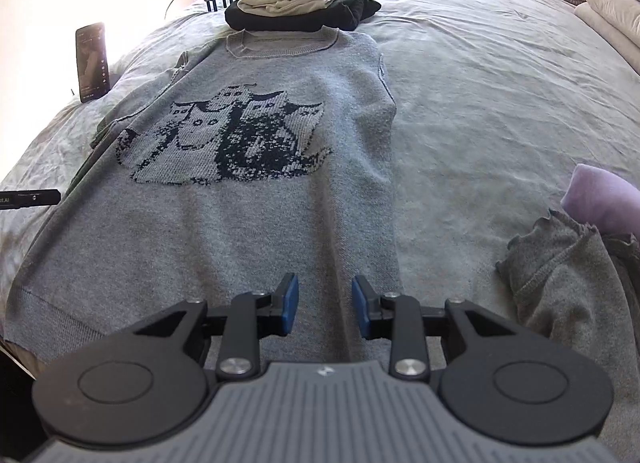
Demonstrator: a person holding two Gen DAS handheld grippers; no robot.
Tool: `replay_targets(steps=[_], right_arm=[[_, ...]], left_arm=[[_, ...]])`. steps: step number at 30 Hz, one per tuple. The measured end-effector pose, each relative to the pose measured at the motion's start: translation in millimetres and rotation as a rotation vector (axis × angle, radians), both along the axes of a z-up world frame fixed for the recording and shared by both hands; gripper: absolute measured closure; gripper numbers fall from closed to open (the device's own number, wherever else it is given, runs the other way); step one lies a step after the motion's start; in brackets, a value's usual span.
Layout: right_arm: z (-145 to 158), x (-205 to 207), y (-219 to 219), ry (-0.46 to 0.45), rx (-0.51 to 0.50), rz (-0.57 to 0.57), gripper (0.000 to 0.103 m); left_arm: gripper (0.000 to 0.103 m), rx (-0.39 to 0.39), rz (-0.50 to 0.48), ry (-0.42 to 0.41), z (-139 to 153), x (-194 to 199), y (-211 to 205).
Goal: Fold clothes
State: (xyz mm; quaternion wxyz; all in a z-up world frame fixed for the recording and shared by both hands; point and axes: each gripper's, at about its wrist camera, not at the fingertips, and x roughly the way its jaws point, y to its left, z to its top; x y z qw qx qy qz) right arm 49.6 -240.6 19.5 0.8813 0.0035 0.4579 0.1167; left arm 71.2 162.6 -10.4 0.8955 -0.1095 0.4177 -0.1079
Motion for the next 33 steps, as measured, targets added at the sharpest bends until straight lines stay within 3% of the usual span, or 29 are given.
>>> replay_targets(steps=[9,17,24,33], right_arm=[[5,71,47,-0.013,0.009,0.085,0.069],[14,149,111,-0.032,0.084,0.188,0.069],[15,217,173,-0.049,0.225,0.296,0.069],[-22,270,221,-0.014,0.359,0.382,0.069]], left_arm=[[0.060,-0.046,0.069,-0.001,-12,55,8],[0.061,-0.077,0.127,-0.020,-13,99,16],[0.064,-0.068,0.162,-0.098,-15,124,9],[0.074,-0.048,0.107,-0.232,-27,131,-8]])
